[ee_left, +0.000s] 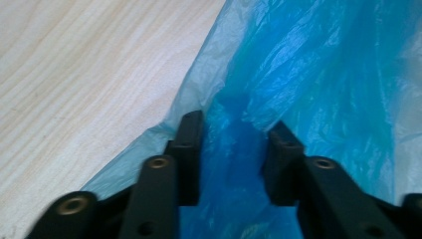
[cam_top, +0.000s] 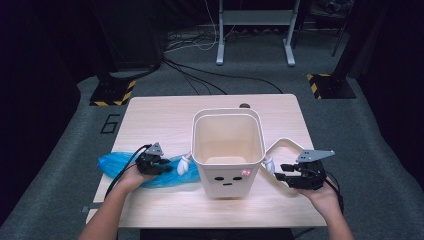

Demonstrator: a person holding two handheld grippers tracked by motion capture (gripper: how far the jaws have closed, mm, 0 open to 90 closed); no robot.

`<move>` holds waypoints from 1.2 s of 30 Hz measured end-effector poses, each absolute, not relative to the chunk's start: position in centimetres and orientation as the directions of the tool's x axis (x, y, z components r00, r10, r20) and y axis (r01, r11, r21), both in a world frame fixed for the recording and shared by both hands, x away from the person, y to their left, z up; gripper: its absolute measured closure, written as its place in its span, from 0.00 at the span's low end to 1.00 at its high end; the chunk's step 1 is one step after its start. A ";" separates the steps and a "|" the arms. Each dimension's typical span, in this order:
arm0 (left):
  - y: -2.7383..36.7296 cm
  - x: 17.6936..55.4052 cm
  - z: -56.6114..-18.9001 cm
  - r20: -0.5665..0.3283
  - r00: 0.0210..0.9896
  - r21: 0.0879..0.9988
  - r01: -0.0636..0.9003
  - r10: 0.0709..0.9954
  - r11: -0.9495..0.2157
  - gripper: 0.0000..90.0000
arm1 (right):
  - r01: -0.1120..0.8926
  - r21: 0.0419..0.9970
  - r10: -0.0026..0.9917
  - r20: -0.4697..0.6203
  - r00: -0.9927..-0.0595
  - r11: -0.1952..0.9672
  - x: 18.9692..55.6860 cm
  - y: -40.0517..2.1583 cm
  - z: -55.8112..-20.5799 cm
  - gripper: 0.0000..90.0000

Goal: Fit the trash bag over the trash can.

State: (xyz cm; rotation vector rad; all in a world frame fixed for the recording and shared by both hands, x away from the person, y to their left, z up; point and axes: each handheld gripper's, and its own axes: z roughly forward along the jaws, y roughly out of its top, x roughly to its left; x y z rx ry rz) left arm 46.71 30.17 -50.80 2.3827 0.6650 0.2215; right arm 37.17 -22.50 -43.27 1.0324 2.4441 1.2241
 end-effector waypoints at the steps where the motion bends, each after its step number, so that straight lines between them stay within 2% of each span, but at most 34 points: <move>1: 30.2 46.7 -50.8 -0.015 0.856 0.628 0.410 0.517 -0.661 0.79 | 0.492 0.770 0.675 0.110 -0.729 0.406 37.2 -22.5 -43.3 0.60; 3: 30.2 46.8 -50.7 -0.029 0.854 0.624 0.421 0.520 -0.658 0.88 | 0.491 0.773 0.677 0.110 -0.728 0.401 37.2 -22.5 -43.2 0.60; 9: 30.5 47.1 -50.7 -0.082 0.847 0.618 0.457 0.525 -0.640 0.96 | 0.488 0.778 0.678 0.111 -0.726 0.396 37.2 -22.6 -43.1 0.60; 23: 31.6 47.0 -49.1 -0.128 0.826 0.657 0.485 0.549 -0.577 0.97 | 0.475 0.789 0.672 0.109 -0.733 0.390 37.1 -22.6 -42.4 0.59; 36: 31.7 46.5 -45.7 -0.088 0.831 0.676 0.454 0.549 -0.580 0.98 | 0.460 0.802 0.660 0.112 -0.743 0.381 37.1 -22.6 -41.4 0.59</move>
